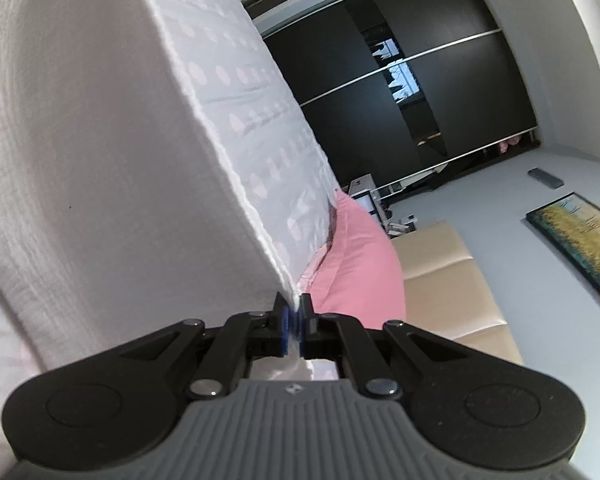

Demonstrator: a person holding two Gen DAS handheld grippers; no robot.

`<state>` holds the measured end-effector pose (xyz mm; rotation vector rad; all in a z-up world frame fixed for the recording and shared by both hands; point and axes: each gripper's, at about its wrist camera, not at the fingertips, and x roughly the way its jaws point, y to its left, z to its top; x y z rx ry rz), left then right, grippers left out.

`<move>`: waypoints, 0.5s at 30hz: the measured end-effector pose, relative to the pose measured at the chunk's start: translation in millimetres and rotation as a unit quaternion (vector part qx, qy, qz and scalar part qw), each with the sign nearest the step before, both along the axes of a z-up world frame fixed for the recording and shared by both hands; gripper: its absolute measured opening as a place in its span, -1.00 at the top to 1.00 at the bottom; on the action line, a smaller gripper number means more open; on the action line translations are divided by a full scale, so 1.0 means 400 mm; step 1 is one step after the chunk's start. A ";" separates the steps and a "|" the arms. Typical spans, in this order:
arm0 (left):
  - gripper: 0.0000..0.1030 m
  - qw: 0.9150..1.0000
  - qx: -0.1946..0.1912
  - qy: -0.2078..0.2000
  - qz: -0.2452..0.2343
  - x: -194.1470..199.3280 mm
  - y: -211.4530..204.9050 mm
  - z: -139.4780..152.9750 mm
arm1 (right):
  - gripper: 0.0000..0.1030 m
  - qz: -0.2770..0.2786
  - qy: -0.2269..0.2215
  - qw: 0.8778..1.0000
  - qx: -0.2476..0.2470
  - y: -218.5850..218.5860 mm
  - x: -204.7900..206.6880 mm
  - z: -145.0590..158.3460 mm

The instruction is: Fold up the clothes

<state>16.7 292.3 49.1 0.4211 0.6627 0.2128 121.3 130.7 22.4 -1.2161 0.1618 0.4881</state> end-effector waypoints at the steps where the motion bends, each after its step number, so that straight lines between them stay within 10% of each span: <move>1: 0.91 1.000 -0.001 0.003 0.001 0.013 0.007 -0.008 | 0.90 -0.002 0.004 1.000 0.002 0.009 0.017 -0.006; 15: 0.91 0.998 -0.028 0.058 0.020 0.158 0.104 -0.191 | 0.91 -0.011 0.041 0.999 0.003 0.087 0.114 -0.180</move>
